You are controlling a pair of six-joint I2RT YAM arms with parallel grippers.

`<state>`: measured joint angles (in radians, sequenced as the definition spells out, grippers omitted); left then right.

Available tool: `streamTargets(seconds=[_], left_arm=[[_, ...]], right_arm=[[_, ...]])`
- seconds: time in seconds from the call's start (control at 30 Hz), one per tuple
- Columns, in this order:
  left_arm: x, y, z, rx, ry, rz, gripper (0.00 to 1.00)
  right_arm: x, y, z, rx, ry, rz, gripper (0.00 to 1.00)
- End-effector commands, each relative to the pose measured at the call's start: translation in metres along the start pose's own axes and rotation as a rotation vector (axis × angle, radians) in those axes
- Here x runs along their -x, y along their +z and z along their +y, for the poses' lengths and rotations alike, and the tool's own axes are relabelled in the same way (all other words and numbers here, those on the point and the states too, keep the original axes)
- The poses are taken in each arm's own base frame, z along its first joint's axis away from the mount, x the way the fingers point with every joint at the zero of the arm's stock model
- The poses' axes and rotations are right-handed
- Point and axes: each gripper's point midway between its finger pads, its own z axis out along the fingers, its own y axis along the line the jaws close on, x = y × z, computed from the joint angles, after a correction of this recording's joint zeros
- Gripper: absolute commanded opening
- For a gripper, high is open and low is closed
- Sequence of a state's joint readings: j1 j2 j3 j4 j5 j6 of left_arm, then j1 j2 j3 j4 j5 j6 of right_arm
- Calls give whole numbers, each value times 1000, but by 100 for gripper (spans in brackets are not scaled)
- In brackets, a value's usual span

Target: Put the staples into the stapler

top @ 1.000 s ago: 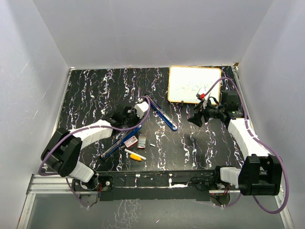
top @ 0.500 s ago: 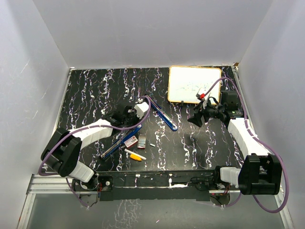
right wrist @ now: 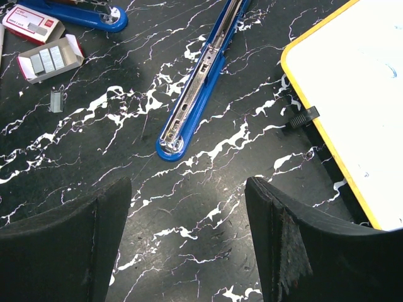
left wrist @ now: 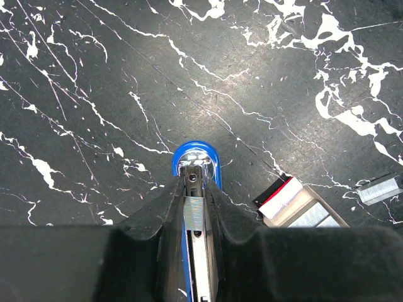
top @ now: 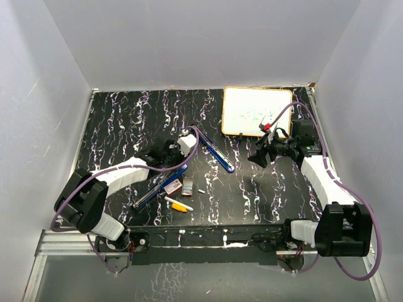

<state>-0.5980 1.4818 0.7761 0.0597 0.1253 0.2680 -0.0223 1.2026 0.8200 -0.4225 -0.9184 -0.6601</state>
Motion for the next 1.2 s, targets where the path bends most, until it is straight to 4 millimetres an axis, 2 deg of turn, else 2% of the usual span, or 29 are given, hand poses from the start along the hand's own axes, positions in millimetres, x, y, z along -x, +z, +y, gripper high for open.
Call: streamTargets(seconds=[0.0, 0.73, 1.17], left_arm=[[14, -9, -2, 3, -23, -49, 0], [-6, -2, 3, 20, -37, -6, 0], [-6, -7, 2, -3, -42, -35, 0]], right_arm=[[8, -1, -2, 6, -31, -27, 76], [9, -2, 0, 8, -37, -28, 76], [11, -2, -1, 11, -38, -30, 76]])
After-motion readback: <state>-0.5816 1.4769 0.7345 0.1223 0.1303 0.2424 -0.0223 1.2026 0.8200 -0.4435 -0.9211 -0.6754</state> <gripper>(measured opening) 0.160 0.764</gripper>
